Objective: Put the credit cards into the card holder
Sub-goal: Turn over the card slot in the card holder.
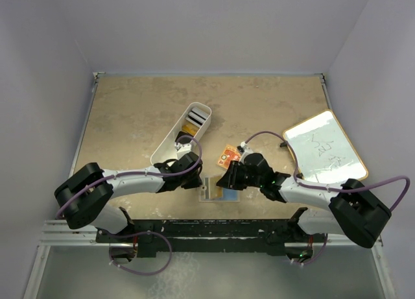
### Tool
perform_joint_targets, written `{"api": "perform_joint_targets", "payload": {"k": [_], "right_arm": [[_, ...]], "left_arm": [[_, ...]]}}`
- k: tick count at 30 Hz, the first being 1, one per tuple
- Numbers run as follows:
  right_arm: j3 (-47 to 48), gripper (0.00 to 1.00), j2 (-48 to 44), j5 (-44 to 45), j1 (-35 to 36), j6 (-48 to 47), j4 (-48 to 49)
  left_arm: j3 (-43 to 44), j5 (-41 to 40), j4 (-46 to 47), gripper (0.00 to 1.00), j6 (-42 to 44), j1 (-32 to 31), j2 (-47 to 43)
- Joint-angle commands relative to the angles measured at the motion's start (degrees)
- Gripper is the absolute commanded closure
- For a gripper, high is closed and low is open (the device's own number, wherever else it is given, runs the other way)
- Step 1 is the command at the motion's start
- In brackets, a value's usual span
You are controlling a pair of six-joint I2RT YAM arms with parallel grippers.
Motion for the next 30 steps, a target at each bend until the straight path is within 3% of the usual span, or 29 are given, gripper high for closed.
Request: {"api": "perform_joint_targets", "payload": {"k": [1, 6, 10, 17, 22, 26, 30], "right_arm": [[2.62, 0.72, -0.79, 3.39, -0.01, -2.16, -2.76], [3.25, 0.88, -0.47, 5.07, 0.03, -2.95, -5.52], [4.56, 0.94, -1.14, 6.84, 0.03, -4.18, -9.35], [4.70, 0.94, -1.74, 6.97, 0.02, -4.13, -10.51], [4.03, 0.93, -2.57, 7.58, 0.03, -3.57, -10.09], [3.44, 0.91, -2.64, 7.77, 0.05, -3.34, -9.63], [3.21, 0.88, -1.94, 7.07, 0.07, -3.18, -8.57]], "left_arm": [[1.94, -0.73, -0.62, 0.85, -0.44, -0.12, -1.84], [2.09, -1.16, -1.00, 0.85, -0.39, -0.12, -2.06], [2.63, -1.81, -2.17, 0.85, -0.28, -0.04, -2.12], [5.73, -2.83, -5.52, 0.85, -0.37, -0.03, -6.80], [6.26, 0.36, -2.01, 0.86, 0.04, -0.11, -8.23], [5.48, 4.18, 2.12, 1.00, 0.09, -0.10, -4.43], [4.08, 5.75, 5.49, 1.00, 0.12, -0.11, -1.34]]}}
